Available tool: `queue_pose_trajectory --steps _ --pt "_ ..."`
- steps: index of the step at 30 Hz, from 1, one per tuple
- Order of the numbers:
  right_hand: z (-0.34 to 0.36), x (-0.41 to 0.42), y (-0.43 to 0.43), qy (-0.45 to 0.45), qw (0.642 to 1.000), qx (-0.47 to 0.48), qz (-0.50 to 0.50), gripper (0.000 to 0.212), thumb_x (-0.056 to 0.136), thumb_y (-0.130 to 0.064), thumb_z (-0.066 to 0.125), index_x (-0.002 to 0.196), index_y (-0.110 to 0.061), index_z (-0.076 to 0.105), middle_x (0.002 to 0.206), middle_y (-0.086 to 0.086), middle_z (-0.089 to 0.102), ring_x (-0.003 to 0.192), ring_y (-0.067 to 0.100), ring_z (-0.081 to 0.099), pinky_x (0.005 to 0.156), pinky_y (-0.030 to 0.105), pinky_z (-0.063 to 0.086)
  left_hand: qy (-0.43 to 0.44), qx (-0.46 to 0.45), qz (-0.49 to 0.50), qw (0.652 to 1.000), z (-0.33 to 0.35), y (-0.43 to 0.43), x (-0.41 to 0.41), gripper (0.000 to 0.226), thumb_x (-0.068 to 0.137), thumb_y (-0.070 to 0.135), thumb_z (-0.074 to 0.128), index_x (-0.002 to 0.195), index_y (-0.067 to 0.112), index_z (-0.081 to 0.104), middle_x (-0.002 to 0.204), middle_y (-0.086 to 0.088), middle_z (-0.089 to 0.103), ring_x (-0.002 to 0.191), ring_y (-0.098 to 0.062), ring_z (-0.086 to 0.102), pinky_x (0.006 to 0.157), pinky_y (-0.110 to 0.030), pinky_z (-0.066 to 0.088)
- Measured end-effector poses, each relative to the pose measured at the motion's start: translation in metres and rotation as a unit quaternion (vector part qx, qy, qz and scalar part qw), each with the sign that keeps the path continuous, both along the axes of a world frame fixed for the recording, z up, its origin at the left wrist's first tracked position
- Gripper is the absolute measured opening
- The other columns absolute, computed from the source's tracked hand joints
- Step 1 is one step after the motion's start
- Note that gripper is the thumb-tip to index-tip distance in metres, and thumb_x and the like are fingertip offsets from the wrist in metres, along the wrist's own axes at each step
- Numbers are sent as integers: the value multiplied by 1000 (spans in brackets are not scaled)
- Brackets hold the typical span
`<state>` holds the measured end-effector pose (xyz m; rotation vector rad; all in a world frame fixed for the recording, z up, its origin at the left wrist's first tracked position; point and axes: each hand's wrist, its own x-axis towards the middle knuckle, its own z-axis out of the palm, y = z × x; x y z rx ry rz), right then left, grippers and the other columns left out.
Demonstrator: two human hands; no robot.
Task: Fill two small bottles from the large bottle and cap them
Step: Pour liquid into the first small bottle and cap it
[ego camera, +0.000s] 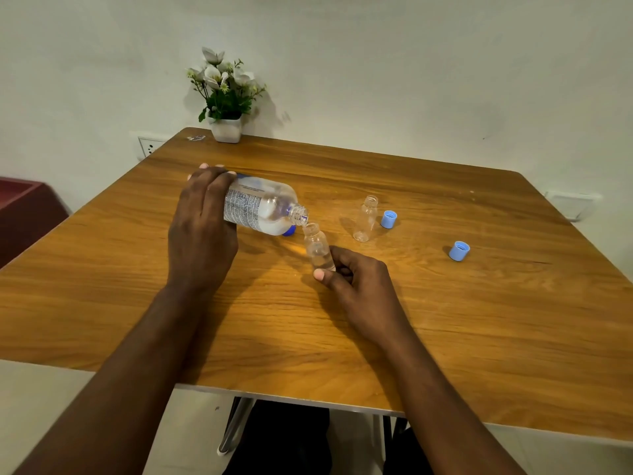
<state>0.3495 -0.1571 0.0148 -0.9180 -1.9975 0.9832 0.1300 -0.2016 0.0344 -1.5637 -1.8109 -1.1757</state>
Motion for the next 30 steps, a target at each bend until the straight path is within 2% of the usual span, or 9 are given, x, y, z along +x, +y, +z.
queue_pose_trajectory --steps 8,12,18,23,30 --pt "1 0 0 -3 1000 7 3 12 89 -24 64 100 -21 70 80 5 70 75 27 63 71 49 50 2 -3 -1 1000 1 0 0 51 76 -19 57 125 -8 52 130 -25 54 131 -37 43 107 -52 38" --pt "1 0 -1 1 1000 4 5 16 89 -22 64 104 -20 70 84 5 72 79 27 64 73 48 51 -1 -3 0 1000 1 -1 1 50 77 -19 57 126 -7 52 131 -25 53 132 -37 42 106 -53 39" --pt "1 0 0 -1 1000 9 2 11 89 -21 65 99 -20 71 77 2 69 73 23 61 68 46 50 0 -1 0 1000 2 -1 1 50 77 -19 57 125 -8 52 130 -25 54 131 -38 43 106 -52 39" --pt "0 0 0 3 1000 -2 3 17 89 -21 65 105 -18 70 87 6 73 82 27 66 75 49 51 -1 -2 3 1000 1 -1 1 51 76 -19 57 125 -8 53 130 -25 54 132 -38 42 108 -51 38" --pt "1 -1 0 0 1000 2 -1 16 88 -21 65 103 -17 70 85 5 72 80 26 65 74 49 51 4 2 5 1000 0 1 -1 53 74 -22 56 125 -7 53 130 -24 54 131 -37 43 108 -50 37"
